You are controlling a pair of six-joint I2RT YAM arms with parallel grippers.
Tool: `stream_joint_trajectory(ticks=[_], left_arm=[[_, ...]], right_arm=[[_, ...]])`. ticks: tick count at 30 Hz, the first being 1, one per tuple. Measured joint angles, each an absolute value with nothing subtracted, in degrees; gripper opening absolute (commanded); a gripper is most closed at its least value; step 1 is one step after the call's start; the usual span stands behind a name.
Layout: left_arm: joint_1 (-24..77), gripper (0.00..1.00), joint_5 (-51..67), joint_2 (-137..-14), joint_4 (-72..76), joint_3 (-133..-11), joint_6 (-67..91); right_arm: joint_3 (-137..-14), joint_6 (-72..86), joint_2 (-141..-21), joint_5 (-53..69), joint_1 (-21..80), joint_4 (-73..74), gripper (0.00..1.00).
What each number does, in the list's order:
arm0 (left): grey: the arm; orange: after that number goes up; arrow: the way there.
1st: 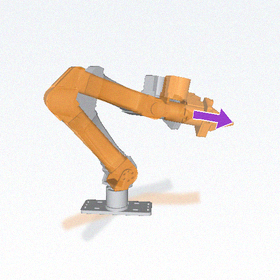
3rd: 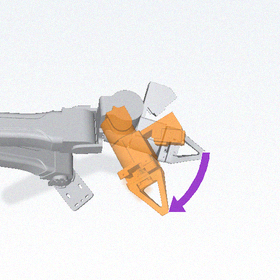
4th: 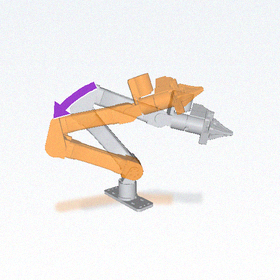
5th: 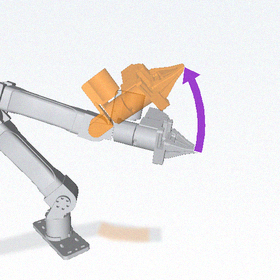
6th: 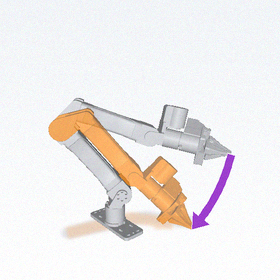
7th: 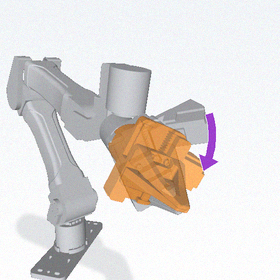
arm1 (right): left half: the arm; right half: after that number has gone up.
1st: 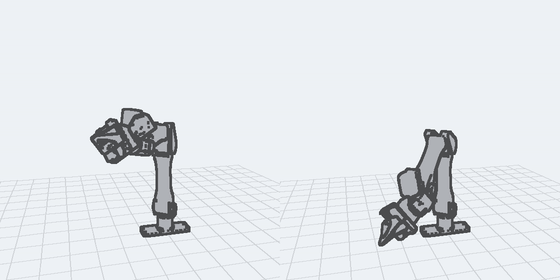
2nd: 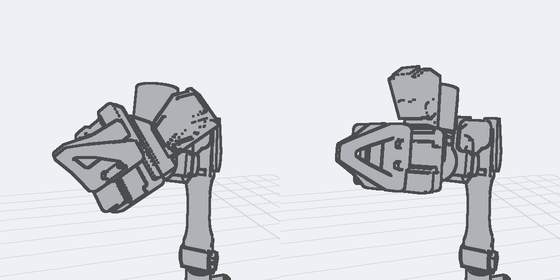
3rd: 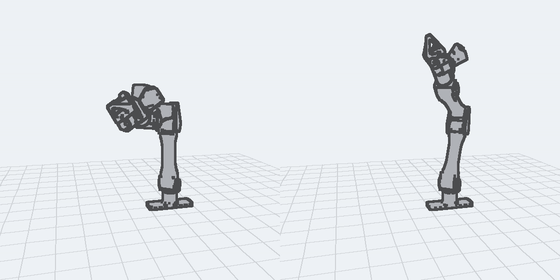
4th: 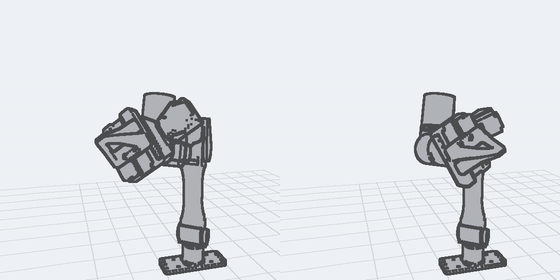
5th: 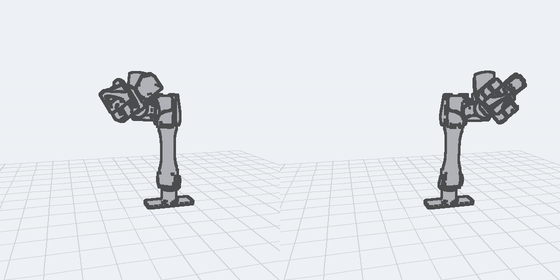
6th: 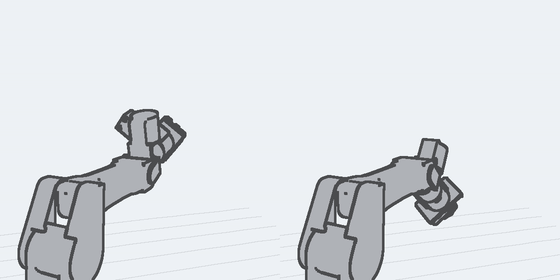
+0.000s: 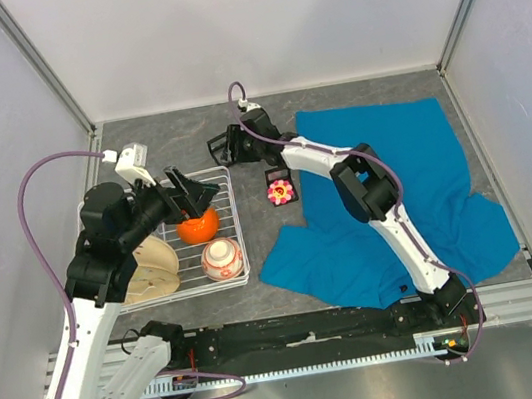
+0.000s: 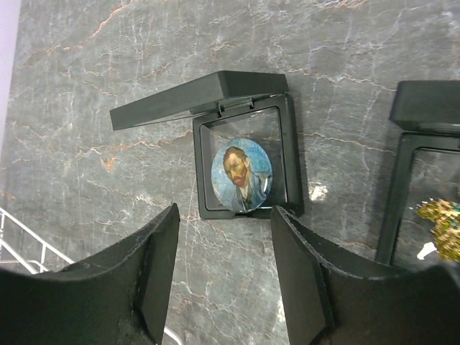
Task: Remove the brooch from the garment
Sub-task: Place the brooch in the brooch box, then reset both arms
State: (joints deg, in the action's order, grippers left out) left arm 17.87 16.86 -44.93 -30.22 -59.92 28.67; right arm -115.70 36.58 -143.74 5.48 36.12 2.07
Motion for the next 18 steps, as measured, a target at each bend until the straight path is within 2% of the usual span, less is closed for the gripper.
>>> stream_joint_trajectory(ticks=[5,7,10,13,18], left_arm=[[17.9,0.98,16.8,-45.0,-30.6,-59.9,28.6],[17.9,0.99,16.7,-45.3,-31.2,-60.3,28.6],[17.9,1.0,16.3,-46.9,-32.5,-62.4,28.7],[17.9,1.0,15.6,-48.3,-33.0,-64.1,29.4],[17.9,1.0,16.3,-49.3,-32.9,-64.5,30.9]], right_arm=[[-113.9,34.2,-139.9,3.1,36.1,5.9,0.67],[-112.5,32.6,-136.6,2.1,36.2,8.8,0.82],[-110.9,29.0,-130.1,-0.6,36.2,15.7,0.91],[-102.8,23.8,-117.2,-6.0,36.5,22.0,0.98],[-86.9,19.2,-85.8,-15.8,36.8,31.7,0.98]])
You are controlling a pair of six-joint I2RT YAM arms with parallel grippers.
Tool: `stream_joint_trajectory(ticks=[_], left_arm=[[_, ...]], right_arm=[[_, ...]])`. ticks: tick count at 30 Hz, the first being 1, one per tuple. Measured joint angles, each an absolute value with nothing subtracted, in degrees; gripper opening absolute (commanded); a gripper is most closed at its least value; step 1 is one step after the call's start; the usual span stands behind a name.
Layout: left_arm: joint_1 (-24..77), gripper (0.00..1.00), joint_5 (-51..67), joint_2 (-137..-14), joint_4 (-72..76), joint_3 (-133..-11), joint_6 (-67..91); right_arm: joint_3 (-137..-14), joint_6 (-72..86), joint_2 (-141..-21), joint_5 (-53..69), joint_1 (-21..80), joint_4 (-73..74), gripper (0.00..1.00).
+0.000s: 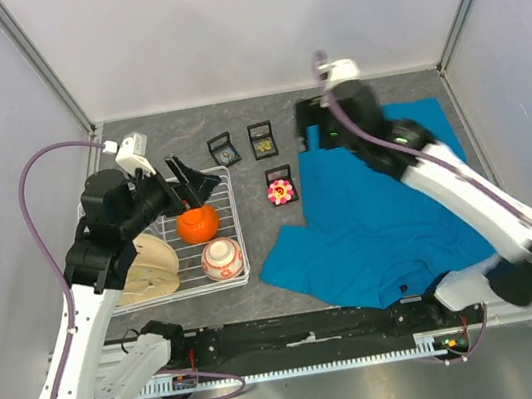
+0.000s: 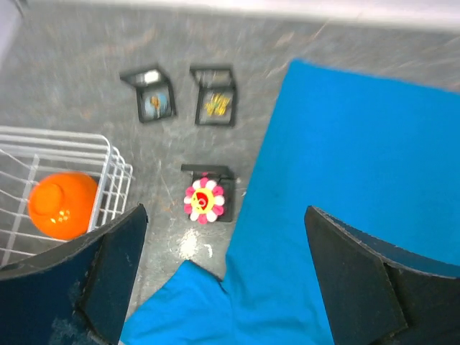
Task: Remove the brooch from the garment
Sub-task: Reset both arms
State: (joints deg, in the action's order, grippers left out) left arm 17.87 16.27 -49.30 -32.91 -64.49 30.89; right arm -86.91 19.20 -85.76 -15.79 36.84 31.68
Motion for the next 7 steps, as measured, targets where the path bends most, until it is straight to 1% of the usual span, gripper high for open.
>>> stream_joint_trajectory(ticks=[3,7], left_arm=[[17.9,1.0,17.0,-49.3,-32.7,-64.6,32.0],[17.9,1.0,17.3,-47.7,-30.2,-64.6,33.7]], right_arm=[[-86.1,19.2,-70.4,-21.8,36.9,37.0,0.98],[-85.0,18.1,-57.5,-23.9,36.9,42.2,0.98]])
